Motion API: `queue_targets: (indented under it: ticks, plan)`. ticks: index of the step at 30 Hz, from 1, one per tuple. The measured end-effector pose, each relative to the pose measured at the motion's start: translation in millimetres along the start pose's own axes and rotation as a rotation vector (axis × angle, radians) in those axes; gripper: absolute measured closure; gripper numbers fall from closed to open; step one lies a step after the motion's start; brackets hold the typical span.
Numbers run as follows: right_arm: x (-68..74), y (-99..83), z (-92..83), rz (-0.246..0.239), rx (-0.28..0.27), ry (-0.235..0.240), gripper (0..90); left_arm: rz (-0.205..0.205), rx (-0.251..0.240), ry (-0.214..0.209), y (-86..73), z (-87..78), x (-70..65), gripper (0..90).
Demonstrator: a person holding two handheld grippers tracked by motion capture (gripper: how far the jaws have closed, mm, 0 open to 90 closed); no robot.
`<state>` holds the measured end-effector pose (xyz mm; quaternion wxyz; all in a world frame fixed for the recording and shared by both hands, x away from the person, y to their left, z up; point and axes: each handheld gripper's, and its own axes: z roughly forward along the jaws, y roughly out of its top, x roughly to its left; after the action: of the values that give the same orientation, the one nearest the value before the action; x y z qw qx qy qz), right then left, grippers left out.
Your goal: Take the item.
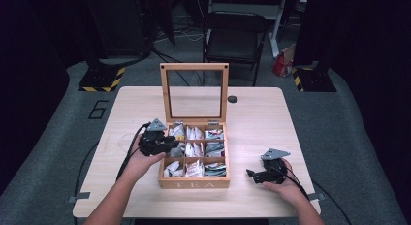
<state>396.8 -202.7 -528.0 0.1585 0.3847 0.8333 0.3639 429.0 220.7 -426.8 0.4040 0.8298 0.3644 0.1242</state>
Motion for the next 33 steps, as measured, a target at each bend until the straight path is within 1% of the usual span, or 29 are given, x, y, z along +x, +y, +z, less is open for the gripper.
queue_targets:
  ticks: [4,5,6,8,10,11,12,14,15,16,19,21,27,28,30,33]
  plan:
    - [-0.3,0.1,0.1,-0.005,-0.001,0.000,11.9,-0.007,0.011,0.002,-2.5,2.4,1.1,70.6]
    - [-0.2,0.0,0.0,-0.003,-0.001,0.000,11.9,-0.023,0.006,-0.001,-3.1,3.4,-0.3,70.9]
    - [-0.2,0.0,0.1,-0.003,-0.001,0.000,11.9,-0.013,0.009,-0.001,-3.4,3.8,0.0,70.8]
    - [-0.3,0.1,0.1,-0.005,-0.001,0.000,11.9,-0.009,0.014,-0.002,-3.9,4.1,0.1,70.9]
    - [-0.2,0.0,0.0,-0.003,-0.001,0.000,11.9,-0.009,0.017,0.001,-5.0,5.3,0.2,71.1]
    - [-0.2,0.0,0.0,-0.002,-0.001,0.000,11.9,-0.022,0.014,-0.001,-6.4,6.5,-0.3,71.1]
    - [-0.2,0.0,0.0,-0.002,-0.001,0.000,11.9,-0.013,0.022,-0.002,-6.8,6.3,0.7,71.1]
    - [0.0,0.0,0.0,0.000,0.000,0.000,11.9,-0.021,0.030,-0.004,-8.2,6.6,1.3,72.0]
    - [0.0,0.0,0.0,0.000,0.000,0.000,11.9,-0.009,0.033,0.000,-8.3,6.5,1.8,72.5]
    - [-0.2,0.0,0.1,-0.003,-0.001,0.000,11.9,-0.008,0.034,-0.002,-8.3,6.3,1.7,73.7]
    - [-0.2,0.0,0.0,-0.002,-0.001,0.000,11.9,-0.019,0.026,-0.015,-8.2,5.6,-0.3,76.9]
    - [0.1,0.0,0.0,0.001,0.000,-0.001,11.9,-0.001,0.031,-0.010,-8.0,5.0,0.0,80.3]
    - [0.0,0.0,0.0,0.000,0.000,0.000,11.9,0.007,0.033,-0.017,-7.8,4.6,-0.7,86.6]
    - [-0.2,0.0,0.1,-0.003,-0.001,0.000,11.9,0.004,0.030,-0.018,-7.9,4.8,-1.1,87.3]
    - [-0.1,0.0,0.1,-0.001,-0.001,0.000,11.9,0.010,0.035,-0.023,-7.9,4.4,-0.9,88.4]
    - [-0.4,0.1,0.1,-0.006,-0.001,0.001,11.9,0.019,0.030,-0.020,-7.6,3.2,-1.3,88.7]
